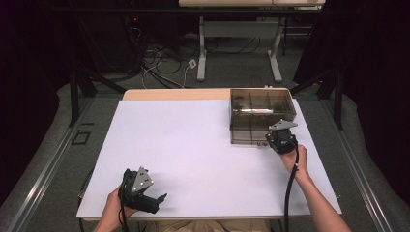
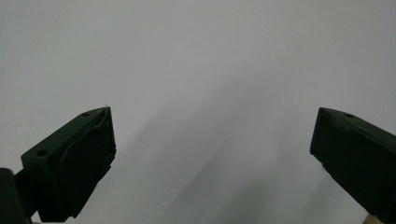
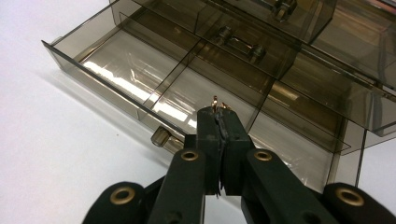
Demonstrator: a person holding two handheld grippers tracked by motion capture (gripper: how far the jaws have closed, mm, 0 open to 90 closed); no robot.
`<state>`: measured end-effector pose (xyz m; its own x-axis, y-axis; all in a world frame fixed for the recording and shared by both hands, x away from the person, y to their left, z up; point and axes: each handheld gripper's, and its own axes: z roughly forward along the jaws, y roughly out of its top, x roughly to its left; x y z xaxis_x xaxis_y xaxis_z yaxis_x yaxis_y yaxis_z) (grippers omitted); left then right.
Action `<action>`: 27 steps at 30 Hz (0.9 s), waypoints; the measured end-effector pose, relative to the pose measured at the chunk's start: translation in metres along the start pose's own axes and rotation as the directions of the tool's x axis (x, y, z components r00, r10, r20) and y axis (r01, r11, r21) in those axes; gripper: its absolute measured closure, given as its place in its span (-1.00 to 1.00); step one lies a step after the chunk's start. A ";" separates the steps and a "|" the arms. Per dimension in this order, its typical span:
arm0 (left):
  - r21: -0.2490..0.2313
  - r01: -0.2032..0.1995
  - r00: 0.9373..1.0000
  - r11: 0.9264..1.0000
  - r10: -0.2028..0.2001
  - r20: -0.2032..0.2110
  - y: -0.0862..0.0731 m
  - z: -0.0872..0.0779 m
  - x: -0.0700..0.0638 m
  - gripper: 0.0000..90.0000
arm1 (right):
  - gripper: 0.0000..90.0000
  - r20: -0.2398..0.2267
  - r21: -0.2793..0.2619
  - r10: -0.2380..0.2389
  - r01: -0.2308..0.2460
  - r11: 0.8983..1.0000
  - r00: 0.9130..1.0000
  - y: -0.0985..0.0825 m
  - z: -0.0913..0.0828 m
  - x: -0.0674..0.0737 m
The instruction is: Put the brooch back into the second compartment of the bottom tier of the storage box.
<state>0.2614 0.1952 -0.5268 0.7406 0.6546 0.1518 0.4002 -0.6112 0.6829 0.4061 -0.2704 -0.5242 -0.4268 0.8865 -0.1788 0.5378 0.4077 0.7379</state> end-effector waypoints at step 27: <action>0.000 -0.001 1.000 1.000 0.001 0.000 0.000 -0.001 0.000 -1.00 | 0.97 0.015 0.032 0.002 -0.002 0.999 1.000 -0.003 0.006 -0.003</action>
<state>0.2611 0.1961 -0.5265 0.7409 0.6539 0.1531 0.3993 -0.6123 0.6824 0.4100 -0.2733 -0.5297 -0.4148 0.8904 -0.1872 0.5620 0.4126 0.7169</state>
